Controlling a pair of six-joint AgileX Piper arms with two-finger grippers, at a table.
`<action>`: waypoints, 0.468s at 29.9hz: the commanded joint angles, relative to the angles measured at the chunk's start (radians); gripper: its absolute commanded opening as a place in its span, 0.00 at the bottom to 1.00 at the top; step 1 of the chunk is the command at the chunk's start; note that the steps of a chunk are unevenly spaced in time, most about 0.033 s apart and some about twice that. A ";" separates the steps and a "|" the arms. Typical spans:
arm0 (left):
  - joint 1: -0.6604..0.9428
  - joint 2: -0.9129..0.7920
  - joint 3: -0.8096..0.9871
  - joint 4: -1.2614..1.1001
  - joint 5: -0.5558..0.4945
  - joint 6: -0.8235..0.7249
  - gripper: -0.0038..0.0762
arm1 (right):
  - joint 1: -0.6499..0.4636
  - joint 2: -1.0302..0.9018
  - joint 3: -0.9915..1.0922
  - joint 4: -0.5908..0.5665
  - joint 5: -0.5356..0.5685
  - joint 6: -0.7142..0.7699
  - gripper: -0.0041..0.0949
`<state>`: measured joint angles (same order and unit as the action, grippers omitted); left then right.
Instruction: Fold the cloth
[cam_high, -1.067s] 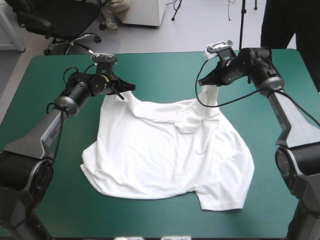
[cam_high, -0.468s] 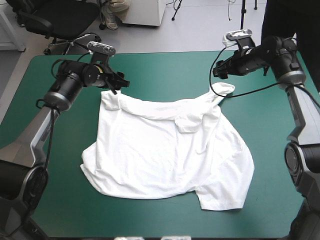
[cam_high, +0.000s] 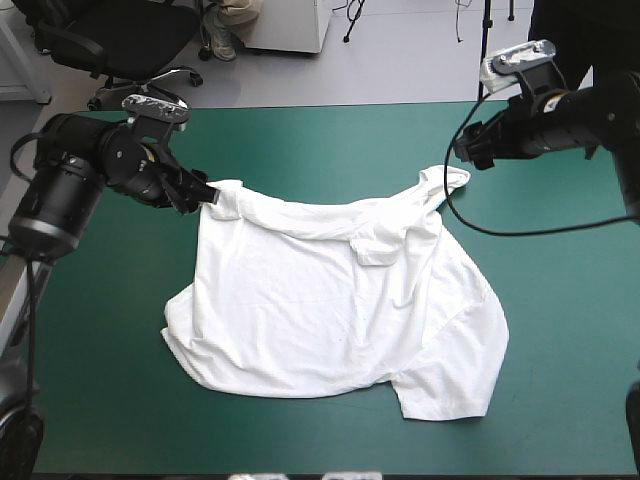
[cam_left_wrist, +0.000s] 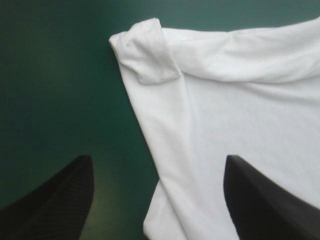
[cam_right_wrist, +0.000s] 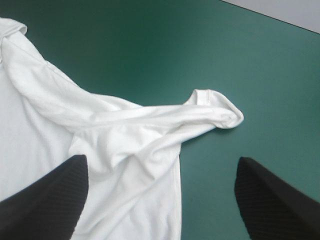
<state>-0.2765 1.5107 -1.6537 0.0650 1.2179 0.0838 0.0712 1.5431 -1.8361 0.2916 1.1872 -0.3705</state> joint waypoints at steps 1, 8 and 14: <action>-0.002 -0.134 0.086 0.073 -0.012 -0.037 0.71 | -0.007 -0.161 0.120 -0.061 -0.063 0.010 0.80; -0.002 -0.273 0.397 0.145 -0.019 -0.107 0.71 | -0.007 -0.381 0.353 -0.083 -0.121 0.035 0.80; 0.007 -0.270 0.563 0.137 -0.080 -0.130 0.71 | 0.029 -0.491 0.428 -0.131 -0.113 0.058 0.80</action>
<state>-0.2765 1.2647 -1.1229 0.1917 1.2022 -0.0238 0.0770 1.1092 -1.4080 0.1872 1.1303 -0.3263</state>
